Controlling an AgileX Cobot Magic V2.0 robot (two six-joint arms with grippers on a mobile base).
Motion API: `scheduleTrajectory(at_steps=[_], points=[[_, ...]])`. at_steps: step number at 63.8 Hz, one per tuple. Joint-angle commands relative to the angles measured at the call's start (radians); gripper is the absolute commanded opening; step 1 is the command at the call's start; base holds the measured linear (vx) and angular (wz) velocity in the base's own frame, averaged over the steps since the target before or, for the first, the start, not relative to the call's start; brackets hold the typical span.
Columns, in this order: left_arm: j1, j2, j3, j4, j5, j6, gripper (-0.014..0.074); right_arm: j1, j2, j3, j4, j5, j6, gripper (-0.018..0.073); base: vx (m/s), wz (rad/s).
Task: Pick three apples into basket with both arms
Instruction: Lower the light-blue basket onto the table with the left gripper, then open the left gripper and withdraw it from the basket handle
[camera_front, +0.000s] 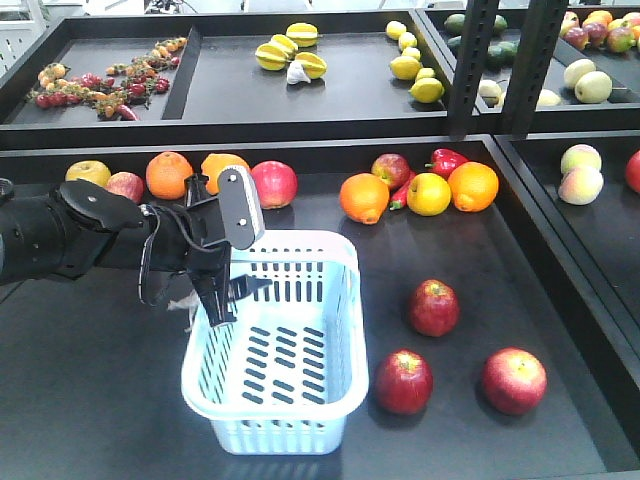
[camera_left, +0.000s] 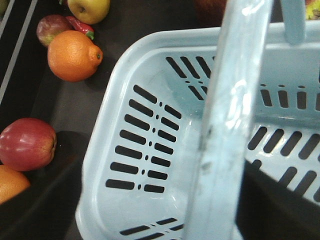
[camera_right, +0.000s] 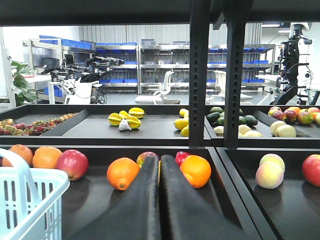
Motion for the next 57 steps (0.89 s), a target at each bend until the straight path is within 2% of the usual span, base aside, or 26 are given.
scheduleTrajectory(at_steps=[1,20,28,37,46,50,57], points=[[-0.002,-0.051,-0.030,-0.036,0.006,-0.016,0.0678,-0.001,-0.010,0.015,-0.005,-0.069,-0.006,-0.0009,0.00,0.00],[-0.002,-0.128,-0.030,-0.021,0.039,-0.076,0.0680,-0.001,-0.010,0.015,-0.005,-0.069,-0.006,-0.0009,0.00,0.00],[-0.002,-0.183,-0.030,0.078,0.123,-0.192,0.0673,-0.001,-0.010,0.015,-0.005,-0.069,-0.006,-0.0009,0.00,0.00],[-0.002,-0.275,-0.030,0.309,0.212,-0.452,0.0653,-0.001,-0.010,0.015,-0.005,-0.069,-0.006,-0.0009,0.00,0.00],[0.006,-0.388,-0.030,0.526,0.225,-0.737,0.0625,-0.001,-0.010,0.015,-0.005,-0.069,-0.006,-0.0009,0.00,0.00],[0.017,-0.439,-0.030,0.592,0.222,-0.845,0.0612,-0.001,-0.010,0.015,-0.005,-0.069,-0.006,-0.0009,0.00,0.00],[0.057,-0.529,-0.030,0.653,0.175,-1.038,0.0594,-0.001,-0.010,0.015,-0.005,-0.069,-0.006,-0.0009,0.00,0.00]])
